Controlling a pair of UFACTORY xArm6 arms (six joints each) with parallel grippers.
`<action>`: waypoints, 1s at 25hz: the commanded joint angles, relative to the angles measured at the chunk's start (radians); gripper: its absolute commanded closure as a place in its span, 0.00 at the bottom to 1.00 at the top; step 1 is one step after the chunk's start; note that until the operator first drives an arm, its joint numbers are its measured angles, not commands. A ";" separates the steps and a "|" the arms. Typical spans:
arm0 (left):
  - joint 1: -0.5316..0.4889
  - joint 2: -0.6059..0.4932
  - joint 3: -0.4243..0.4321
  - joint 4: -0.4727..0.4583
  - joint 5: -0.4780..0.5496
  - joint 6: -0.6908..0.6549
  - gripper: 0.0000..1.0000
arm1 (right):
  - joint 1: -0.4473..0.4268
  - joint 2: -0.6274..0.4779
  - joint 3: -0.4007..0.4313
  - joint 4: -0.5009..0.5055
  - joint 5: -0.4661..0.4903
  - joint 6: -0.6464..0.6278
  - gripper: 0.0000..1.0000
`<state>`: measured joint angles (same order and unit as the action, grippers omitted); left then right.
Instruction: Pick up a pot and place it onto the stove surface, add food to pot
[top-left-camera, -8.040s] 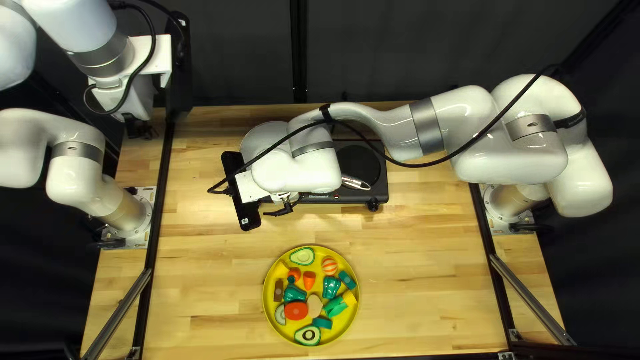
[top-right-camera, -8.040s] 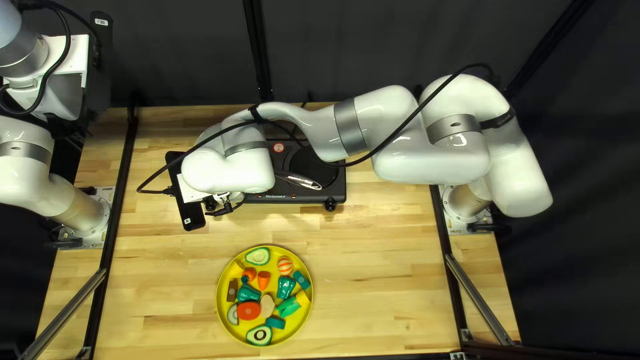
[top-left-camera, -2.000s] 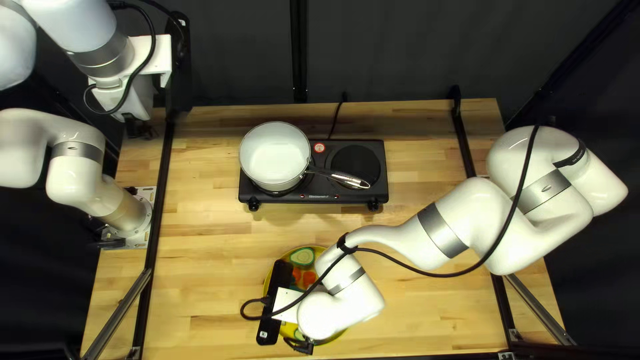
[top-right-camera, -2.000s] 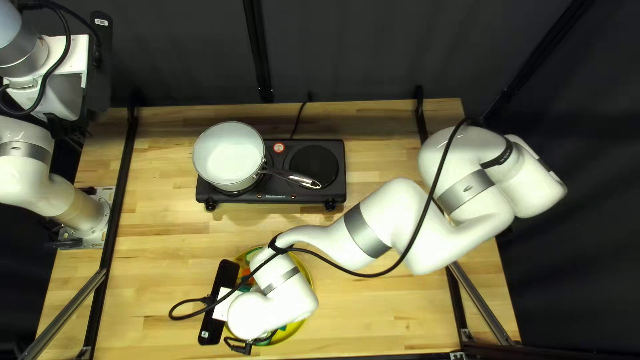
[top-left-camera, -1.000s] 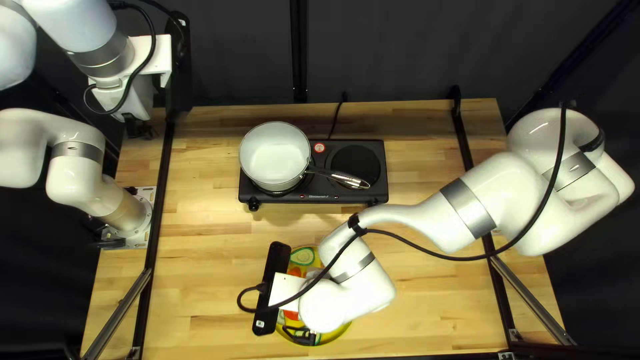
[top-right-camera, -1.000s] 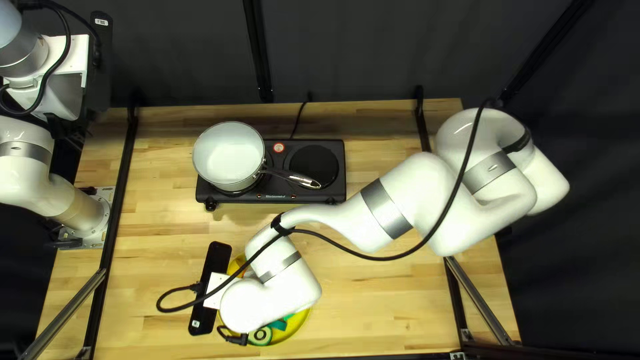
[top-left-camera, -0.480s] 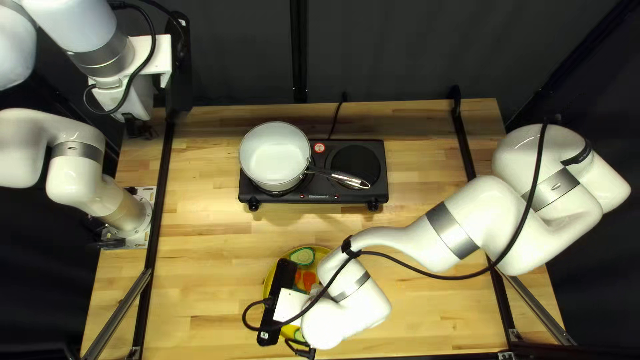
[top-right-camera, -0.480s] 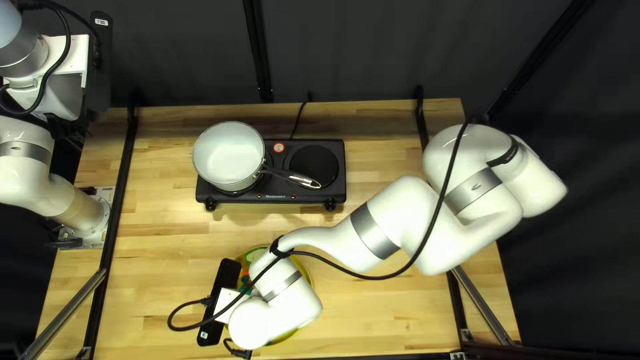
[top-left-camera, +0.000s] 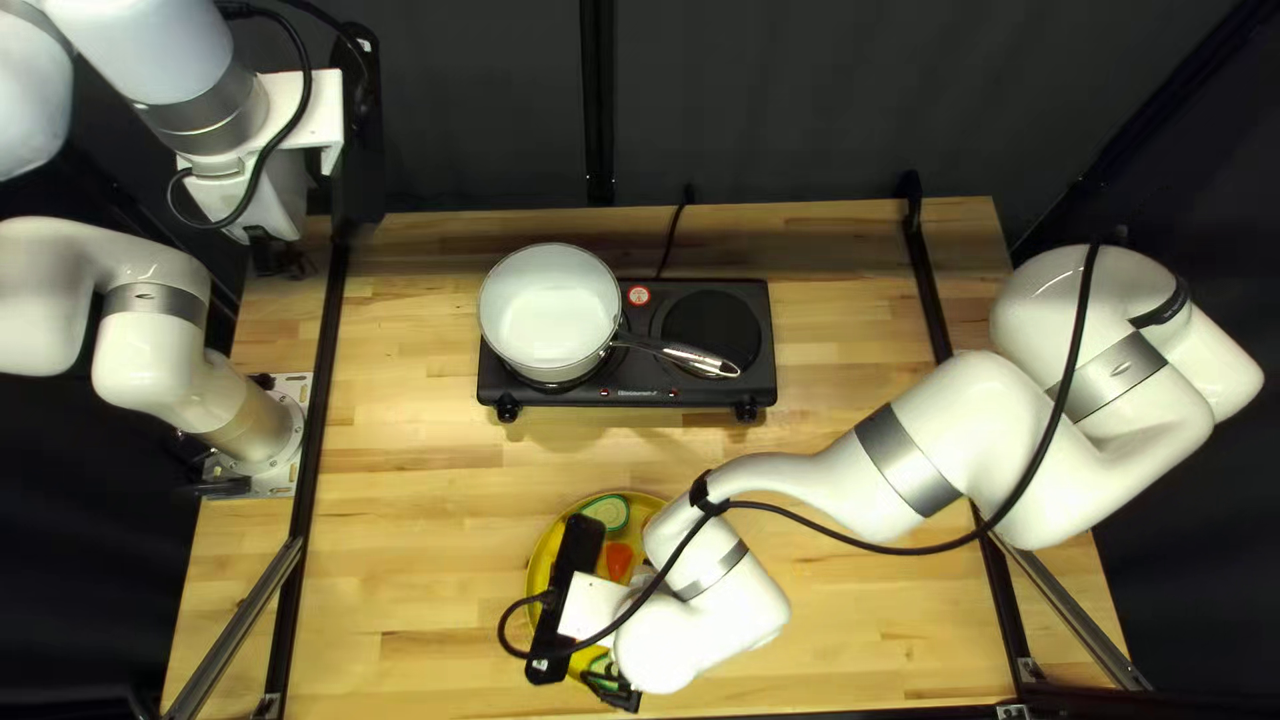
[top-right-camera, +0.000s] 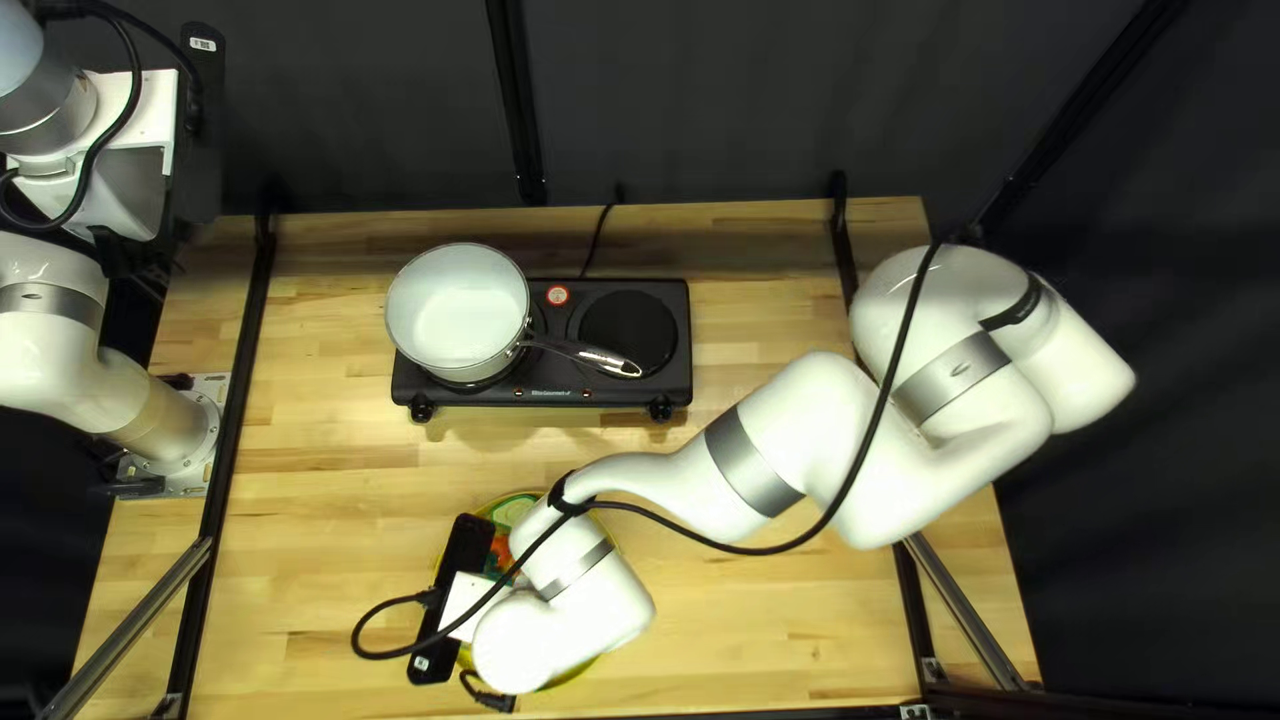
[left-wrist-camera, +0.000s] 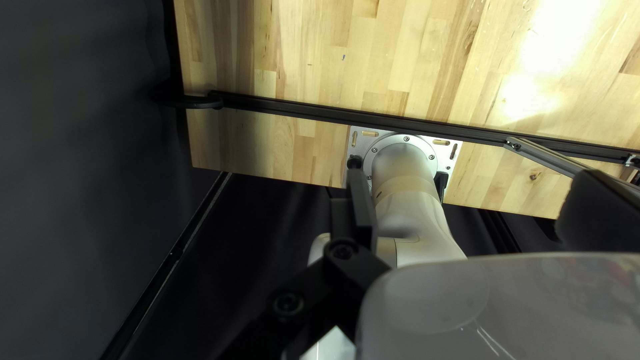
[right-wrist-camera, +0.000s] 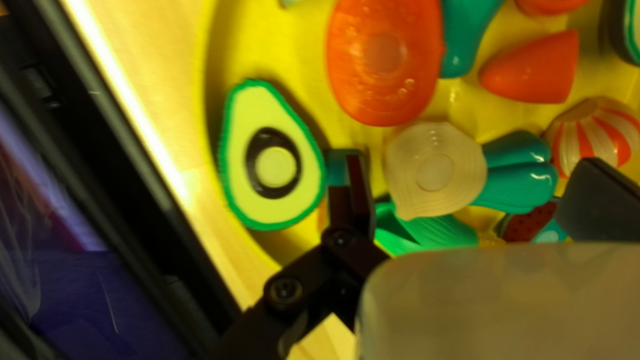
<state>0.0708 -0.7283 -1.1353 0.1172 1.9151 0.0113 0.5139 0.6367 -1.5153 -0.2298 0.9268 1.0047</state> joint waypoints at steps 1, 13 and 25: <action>0.000 0.000 0.000 0.000 0.000 0.000 0.00 | -0.010 -0.013 0.025 0.012 -0.045 0.037 0.00; 0.000 0.000 0.000 0.000 0.000 0.000 0.00 | -0.016 0.057 -0.051 0.052 -0.056 0.047 0.00; 0.000 0.000 0.000 0.000 0.000 0.000 0.00 | -0.026 0.084 -0.071 0.085 -0.061 0.033 1.00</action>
<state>0.0708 -0.7283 -1.1353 0.1172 1.9151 0.0113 0.4892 0.7181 -1.5827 -0.1481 0.8622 1.0422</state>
